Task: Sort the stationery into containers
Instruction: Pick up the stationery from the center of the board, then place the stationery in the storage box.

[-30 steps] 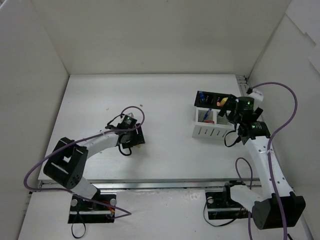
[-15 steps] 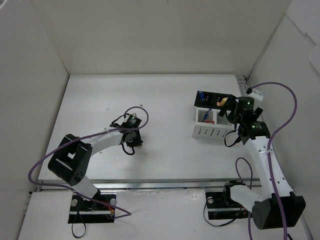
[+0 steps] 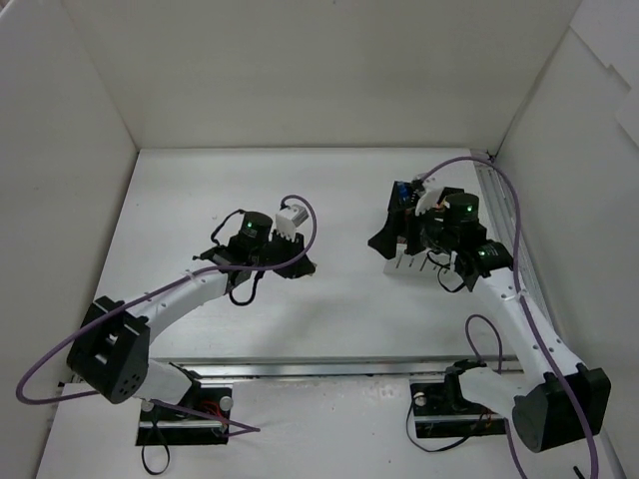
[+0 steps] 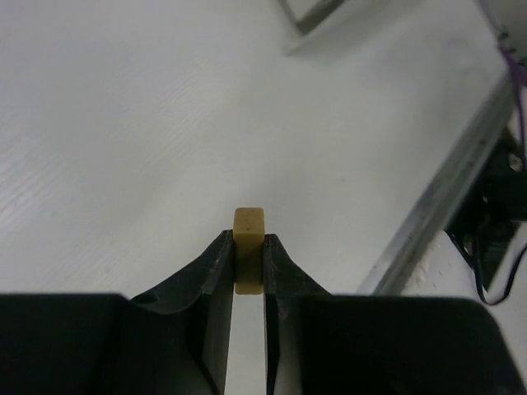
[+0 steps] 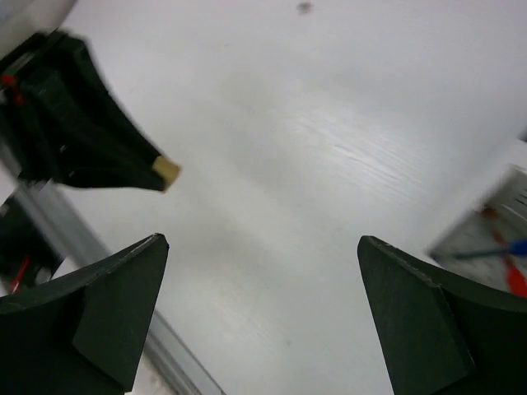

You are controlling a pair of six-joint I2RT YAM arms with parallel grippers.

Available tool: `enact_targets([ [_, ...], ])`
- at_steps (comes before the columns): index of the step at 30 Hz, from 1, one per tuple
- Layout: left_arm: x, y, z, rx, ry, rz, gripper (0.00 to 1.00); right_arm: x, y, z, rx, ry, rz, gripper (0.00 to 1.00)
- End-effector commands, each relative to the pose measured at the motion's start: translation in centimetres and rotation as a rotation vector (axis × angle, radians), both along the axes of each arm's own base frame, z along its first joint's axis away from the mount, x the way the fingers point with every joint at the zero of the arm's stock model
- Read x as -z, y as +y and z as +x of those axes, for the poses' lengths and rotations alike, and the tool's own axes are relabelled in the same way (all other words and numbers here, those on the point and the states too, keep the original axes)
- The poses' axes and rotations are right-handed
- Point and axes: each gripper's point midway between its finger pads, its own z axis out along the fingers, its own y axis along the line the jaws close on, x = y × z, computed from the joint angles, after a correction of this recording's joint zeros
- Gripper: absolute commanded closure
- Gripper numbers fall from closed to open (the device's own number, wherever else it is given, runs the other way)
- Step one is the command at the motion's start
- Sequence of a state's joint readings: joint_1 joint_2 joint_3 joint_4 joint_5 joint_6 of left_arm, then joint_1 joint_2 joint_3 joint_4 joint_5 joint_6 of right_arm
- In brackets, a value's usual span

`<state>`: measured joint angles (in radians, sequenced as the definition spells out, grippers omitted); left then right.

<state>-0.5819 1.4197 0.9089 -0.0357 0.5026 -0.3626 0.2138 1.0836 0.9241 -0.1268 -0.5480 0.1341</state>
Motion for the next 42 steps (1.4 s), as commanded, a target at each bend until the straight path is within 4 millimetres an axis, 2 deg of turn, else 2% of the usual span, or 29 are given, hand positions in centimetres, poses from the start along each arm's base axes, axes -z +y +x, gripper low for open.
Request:
enact_targets([
  [1,-6.5,-3.2,-2.3,0.348,-0.275,-0.197,1.0,-3.4,6.6,-3.7,-0.481,-0.185,0.146,0.02],
  [2,-6.6,-3.4,-3.3,0.408,-0.276,-0.227,1.0,-3.5,7.2,-4.3,-0.524,-0.196,0.155,0.02],
  [3,-7.1,-3.7,-3.5,0.429,-0.292,-0.252,1.0,-3.1,8.4,-5.5,-0.603,-0.202,0.155,0.02],
  [7,-7.9,-4.2,-2.6,0.404,-0.245,-0.275,1.0,-1.0,10.5,-7.0,-0.682,-0.193,0.072,0.02],
  [9,-8.6,-4.5,-3.2,0.457,-0.274,-0.313,1.0,0.0,11.0,-6.4,-0.632,-0.175,0.032,0.02],
  [10,-8.6,-4.5,-4.2,0.505,-0.276,-0.339,1.0,0.1,11.1,-6.0,-0.605,-0.16,0.033,0.02],
  [12,-9.2,-4.6,-4.7,0.549,-0.32,-0.367,1.0,0.2,11.2,-5.2,-0.56,-0.15,0.034,0.06],
  [14,-9.1,-4.5,-5.2,0.572,-0.316,-0.376,1.0,0.2,11.5,-5.4,-0.59,-0.166,0.046,0.12],
  [15,-9.2,-4.6,-5.5,0.592,-0.317,-0.384,1.0,0.1,11.9,-6.0,-0.635,-0.167,0.063,0.14],
  [18,-9.7,-4.5,-6.7,0.668,-0.323,-0.416,1.0,0.7,12.0,-6.7,-0.701,-0.162,0.05,0.23],
  [21,-9.8,-4.5,-7.2,0.709,-0.335,-0.428,1.0,1.2,12.1,-7.2,-0.737,-0.144,0.05,0.41],
  [22,-10.0,-4.4,-7.4,0.726,-0.341,-0.433,1.0,1.3,12.2,-7.3,-0.749,-0.145,0.051,0.5],
  [26,-10.0,-4.5,-7.2,0.715,-0.341,-0.423,1.0,0.9,12.3,-7.5,-0.767,-0.16,0.055,0.64],
  [28,-10.0,-4.6,-7.0,0.717,-0.341,-0.423,1.0,0.5,12.5,-8.1,-0.808,-0.175,0.073,0.69],
  [32,-10.1,-4.7,-6.8,0.714,-0.34,-0.421,1.0,0.2,12.9,-9.3,-0.883,-0.17,0.119,0.71],
  [38,-10.7,-4.9,-6.6,0.726,-0.359,-0.427,1.0,0.3,12.8,-9.8,-0.9,-0.152,0.122,0.79],
  [42,-10.9,-5.1,-6.3,0.737,-0.364,-0.429,1.0,0.1,13.1,-10.1,-0.927,-0.159,0.129,0.92],
])
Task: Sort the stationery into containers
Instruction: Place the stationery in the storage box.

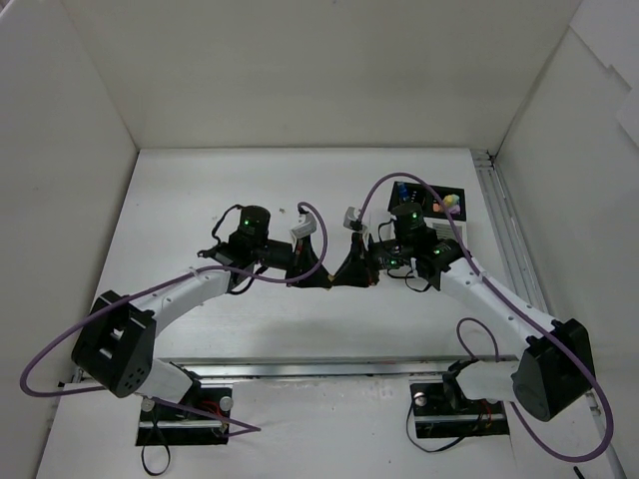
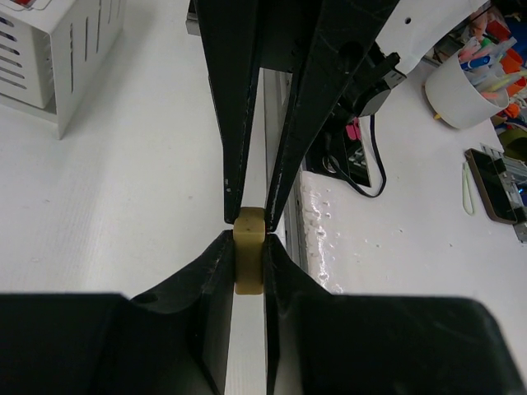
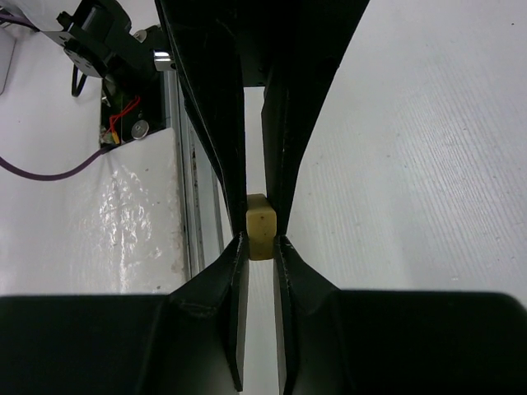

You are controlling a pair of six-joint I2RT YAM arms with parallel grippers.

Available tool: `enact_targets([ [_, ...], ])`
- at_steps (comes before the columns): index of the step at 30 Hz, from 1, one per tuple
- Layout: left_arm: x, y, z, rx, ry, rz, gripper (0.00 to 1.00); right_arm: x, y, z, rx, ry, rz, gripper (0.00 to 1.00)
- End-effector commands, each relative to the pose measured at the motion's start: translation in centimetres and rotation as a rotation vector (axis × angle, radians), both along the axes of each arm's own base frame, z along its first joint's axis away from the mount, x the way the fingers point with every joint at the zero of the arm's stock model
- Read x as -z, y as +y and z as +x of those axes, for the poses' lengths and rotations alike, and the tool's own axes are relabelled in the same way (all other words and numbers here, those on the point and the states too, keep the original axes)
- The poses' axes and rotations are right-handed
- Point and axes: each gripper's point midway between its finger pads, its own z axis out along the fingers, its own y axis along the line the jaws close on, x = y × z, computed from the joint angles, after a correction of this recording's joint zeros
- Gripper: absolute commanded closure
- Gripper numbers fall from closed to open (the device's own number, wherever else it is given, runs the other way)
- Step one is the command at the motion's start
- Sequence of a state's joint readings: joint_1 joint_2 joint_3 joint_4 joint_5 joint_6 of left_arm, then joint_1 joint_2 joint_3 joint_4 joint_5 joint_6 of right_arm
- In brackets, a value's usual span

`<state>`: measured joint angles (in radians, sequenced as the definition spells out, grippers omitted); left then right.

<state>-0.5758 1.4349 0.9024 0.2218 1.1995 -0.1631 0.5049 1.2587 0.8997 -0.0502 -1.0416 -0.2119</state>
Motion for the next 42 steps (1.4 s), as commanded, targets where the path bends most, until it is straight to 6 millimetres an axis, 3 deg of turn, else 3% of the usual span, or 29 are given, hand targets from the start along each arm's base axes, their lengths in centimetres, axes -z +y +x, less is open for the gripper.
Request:
enact_targets([
  [1,-4.0,-1.1,0.6,0.055,-0.155,-0.097,1.0,-2.5,1.1,-0.5,-0.087,-0.055,0.072,0.99],
  [6,-3.9,-1.5,1.0,0.035,-0.149,-0.073,0.96,-2.9,1.1,0.0,-0.053,-0.088,0.059,1.0],
  [9,-3.8,-1.4,1.1,0.02,-0.145,-0.062,0.75,-3.0,0.5,1.4,0.056,-0.12,0.022,1.0],
  [11,-3.8,-1.3,1.3,-0.001,-0.149,-0.054,0.53,-3.1,-0.5,3.2,0.189,-0.147,-0.021,1.0],
  [14,-3.7,-1.1,1.4,-0.023,-0.166,-0.04,0.3,-3.2,-2.1,4.7,0.316,-0.165,-0.05,1.0],
  [16,-3.5,-0.6,1.9,-0.05,-0.165,-0.028,0.26,-3.3,-3.1,5.4,0.369,-0.158,-0.05,1.0],
  [18,-3.5,-0.2,2.2,-0.073,-0.163,-0.021,0.02,-4.0,-4.1,5.7,0.423,-0.16,-0.04,1.0],
  [23,-2.6,2.0,3.9,-0.23,-0.139,0.034,0.0,-5.9,-8.8,7.5,0.684,-0.207,-0.05,1.0],
  [24,-2.1,2.9,5.3,-0.328,-0.127,0.068,0.0,-6.0,-10.4,8.4,0.784,-0.209,-0.07,1.0],
  [25,-1.7,3.4,5.9,-0.393,-0.109,0.097,0.0,-6.5,-13.7,10.2,1.01,-0.224,-0.116,1.0],
  [26,-1.2,5.2,8.4,-0.593,-0.084,0.148,0.0,-5.6,-15.8,10.5,1.168,-0.147,-0.154,1.0],
  [27,-0.1,6.6,9.3,-0.708,-0.034,0.214,0.0,-6.0,-18.4,11.0,1.32,-0.146,-0.189,1.0],
  [28,0.5,8.0,10.1,-0.821,0.0,0.267,0.0,-4.9,-21.6,11.0,1.5,-0.126,-0.278,1.0],
  [29,0.5,10.0,11.9,-0.983,0.001,0.313,0.0,-4.8,-23.2,11.0,1.592,-0.12,-0.306,1.0],
  [30,1.5,11.1,11.7,-1.048,0.065,0.364,0.0,-4.5,-24.6,10.9,1.665,-0.115,-0.333,1.0],
  [35,0.6,15.4,12.1,-1.314,0.084,0.389,0.0,-2.3,-29.0,11.1,1.858,-0.046,-0.442,1.0],
  [42,-2.0,17.9,11.2,-1.408,0.013,0.368,0.0,-0.2,-31.1,13.0,1.94,0.002,-0.536,1.0],
])
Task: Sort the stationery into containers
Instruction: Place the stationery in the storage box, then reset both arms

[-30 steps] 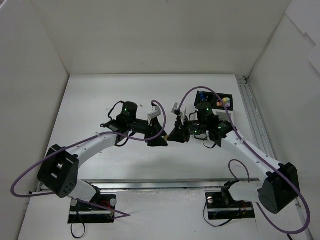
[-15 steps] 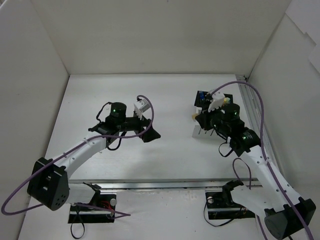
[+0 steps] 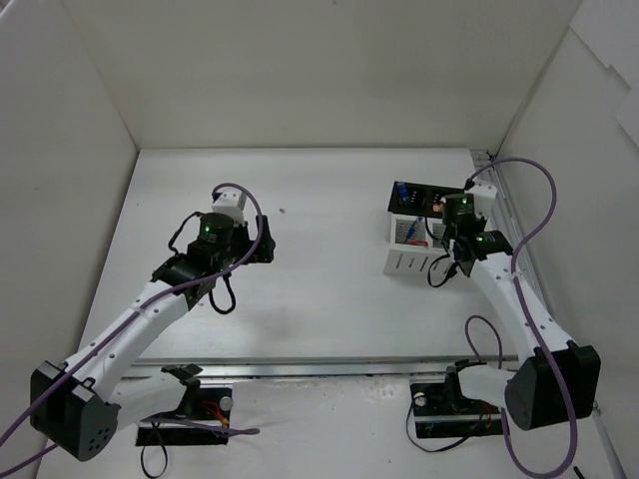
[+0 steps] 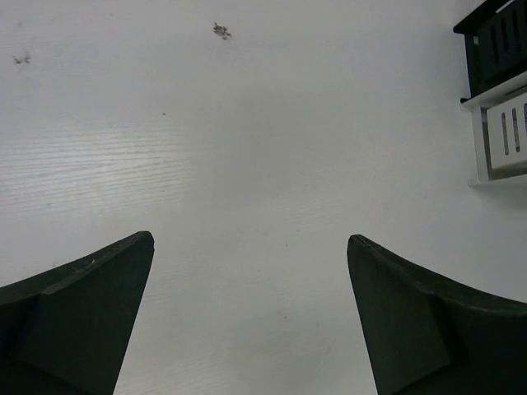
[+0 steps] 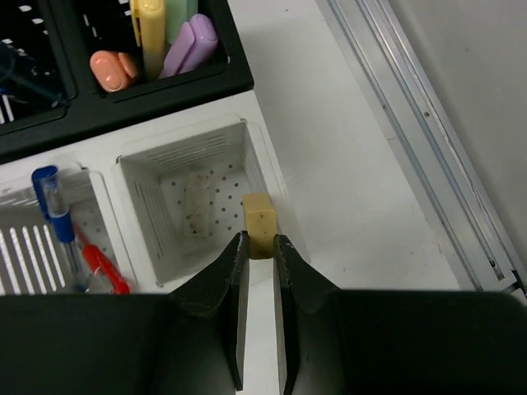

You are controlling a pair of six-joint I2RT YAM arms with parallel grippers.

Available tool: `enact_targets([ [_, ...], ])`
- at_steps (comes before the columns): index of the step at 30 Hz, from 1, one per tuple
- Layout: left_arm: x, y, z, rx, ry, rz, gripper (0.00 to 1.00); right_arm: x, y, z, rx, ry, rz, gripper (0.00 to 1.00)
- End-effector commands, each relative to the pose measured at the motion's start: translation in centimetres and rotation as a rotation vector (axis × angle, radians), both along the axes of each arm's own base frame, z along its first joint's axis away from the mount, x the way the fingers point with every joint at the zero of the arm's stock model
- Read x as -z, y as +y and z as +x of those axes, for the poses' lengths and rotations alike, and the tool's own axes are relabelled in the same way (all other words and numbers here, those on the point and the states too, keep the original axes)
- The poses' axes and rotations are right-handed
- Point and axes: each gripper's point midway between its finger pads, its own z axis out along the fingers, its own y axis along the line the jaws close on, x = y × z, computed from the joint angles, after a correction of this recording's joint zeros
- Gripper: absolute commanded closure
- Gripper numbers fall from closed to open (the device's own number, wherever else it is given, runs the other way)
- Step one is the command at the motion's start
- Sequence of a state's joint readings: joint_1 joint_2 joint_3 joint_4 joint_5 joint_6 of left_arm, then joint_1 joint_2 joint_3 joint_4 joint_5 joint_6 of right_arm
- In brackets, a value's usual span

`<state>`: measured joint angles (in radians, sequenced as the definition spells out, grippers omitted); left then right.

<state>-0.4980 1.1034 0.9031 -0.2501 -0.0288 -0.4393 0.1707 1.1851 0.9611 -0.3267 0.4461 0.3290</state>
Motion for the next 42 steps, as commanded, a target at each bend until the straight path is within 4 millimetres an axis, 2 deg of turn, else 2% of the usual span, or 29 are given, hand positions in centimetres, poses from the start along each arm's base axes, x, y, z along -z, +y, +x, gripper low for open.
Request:
enact_targets([
  [1,-3.1,2.1,0.6,-0.113,-0.083,0.013,0.0,-2.2,-1.7,1.7,0.115,-0.075,-0.04,1.0],
  [6,-3.5,3.3,0.2,-0.154,-0.106,0.032,0.0,-1.1,-0.8,3.0,0.069,-0.053,-0.004,0.98],
  [9,-3.6,3.8,-0.1,-0.17,-0.112,0.032,0.0,-1.0,-0.2,3.4,0.037,-0.048,0.026,0.79],
  [10,-3.5,4.0,-0.2,-0.176,-0.11,0.035,0.0,-1.0,0.0,3.4,0.031,-0.048,0.035,0.58],
  [12,-3.8,4.6,-0.4,-0.203,-0.112,0.042,0.0,-1.4,0.4,3.3,0.022,-0.066,0.062,0.4],
  [13,-3.9,5.2,-0.5,-0.236,-0.114,0.052,0.0,-1.9,0.4,3.3,0.022,-0.081,0.068,0.09],
  [14,-3.8,5.7,-0.8,-0.254,-0.103,0.061,0.0,-2.1,0.3,3.2,0.021,-0.088,0.068,0.02],
  [17,-4.7,6.9,-1.4,-0.297,-0.133,0.068,0.0,-4.7,-0.3,2.2,0.047,-0.171,0.064,0.02],
  [20,-5.4,8.5,-2.1,-0.364,-0.155,0.077,0.0,-5.4,-1.5,0.8,0.101,-0.211,0.047,0.02],
  [21,-5.6,9.0,-2.2,-0.396,-0.159,0.072,0.0,-6.6,-1.7,0.1,0.11,-0.256,0.055,0.02],
  [23,-6.1,10.3,-2.7,-0.45,-0.174,0.092,0.0,-6.9,-2.4,-1.3,0.132,-0.284,0.041,0.02],
  [24,-6.6,10.9,-3.2,-0.47,-0.19,0.087,0.0,-8.2,-2.7,-2.4,0.141,-0.334,0.044,0.02],
  [26,-7.1,12.3,-4.2,-0.528,-0.205,0.088,0.0,-9.1,-3.7,-4.6,0.186,-0.39,0.031,0.02],
  [29,-7.1,13.5,-5.1,-0.583,-0.224,0.065,0.0,-10.3,-4.5,-7.0,0.227,-0.467,0.045,0.02],
  [32,-7.4,13.9,-5.7,-0.592,-0.249,0.048,0.0,-11.2,-4.4,-8.3,0.2,-0.514,0.058,0.02],
  [36,-7.3,14.3,-6.2,-0.6,-0.261,0.031,0.0,-11.4,-4.8,-9.2,0.217,-0.538,0.049,0.02],
  [42,-7.4,14.7,-6.8,-0.616,-0.269,0.02,0.0,-10.6,-4.5,-8.7,0.207,-0.501,0.058,0.02],
])
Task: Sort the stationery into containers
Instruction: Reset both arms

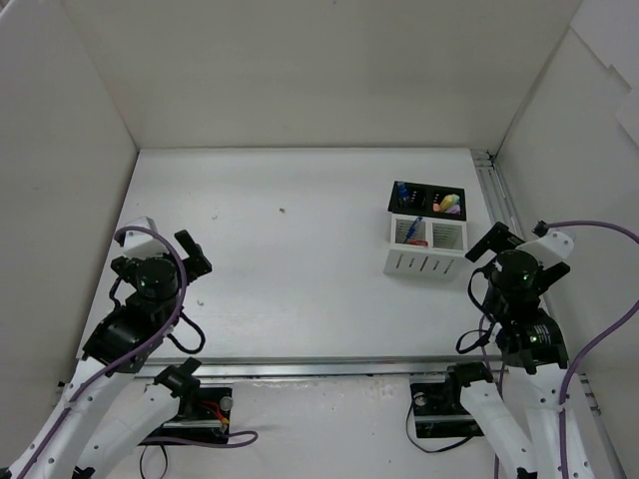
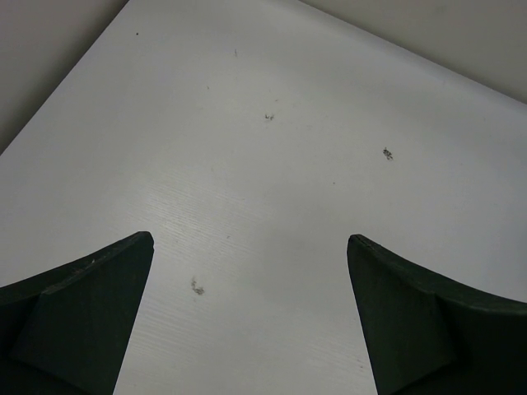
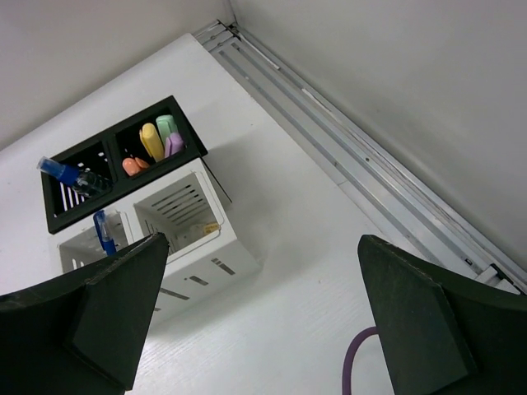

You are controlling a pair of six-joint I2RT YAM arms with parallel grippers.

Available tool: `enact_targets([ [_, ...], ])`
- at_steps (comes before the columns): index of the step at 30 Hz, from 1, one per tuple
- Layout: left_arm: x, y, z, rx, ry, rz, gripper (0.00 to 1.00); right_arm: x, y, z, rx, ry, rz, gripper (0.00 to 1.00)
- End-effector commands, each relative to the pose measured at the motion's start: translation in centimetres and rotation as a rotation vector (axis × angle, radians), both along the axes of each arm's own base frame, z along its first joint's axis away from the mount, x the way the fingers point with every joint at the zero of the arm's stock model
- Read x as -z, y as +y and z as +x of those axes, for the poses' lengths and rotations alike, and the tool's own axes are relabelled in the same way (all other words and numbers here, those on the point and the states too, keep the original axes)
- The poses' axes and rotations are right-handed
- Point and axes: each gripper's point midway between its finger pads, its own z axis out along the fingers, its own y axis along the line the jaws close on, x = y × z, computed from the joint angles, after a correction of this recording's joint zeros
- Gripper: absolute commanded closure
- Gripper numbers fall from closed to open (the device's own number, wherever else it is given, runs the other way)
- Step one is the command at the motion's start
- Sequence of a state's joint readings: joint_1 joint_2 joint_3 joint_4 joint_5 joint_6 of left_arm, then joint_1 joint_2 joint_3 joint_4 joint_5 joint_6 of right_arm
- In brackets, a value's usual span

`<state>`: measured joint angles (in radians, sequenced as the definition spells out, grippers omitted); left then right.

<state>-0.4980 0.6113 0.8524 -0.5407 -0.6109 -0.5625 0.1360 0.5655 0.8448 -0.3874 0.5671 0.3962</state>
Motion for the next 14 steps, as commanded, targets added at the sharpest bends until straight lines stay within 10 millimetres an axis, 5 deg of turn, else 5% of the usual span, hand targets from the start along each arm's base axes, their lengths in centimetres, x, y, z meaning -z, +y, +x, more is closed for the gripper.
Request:
enact_targets([
  [1,-0.8,0.4,0.2,-0.04,-0.039,-0.026,0.0,-0.6,-0.5,0.7,0.047,-0.021,0.009,0.02],
  [14,-1.1,1.1,-0.6,-0.052,-0.076,-0.043,0.0,-1.5,-1.9,-1.6,0.132,-0.111,0.026,0.02],
])
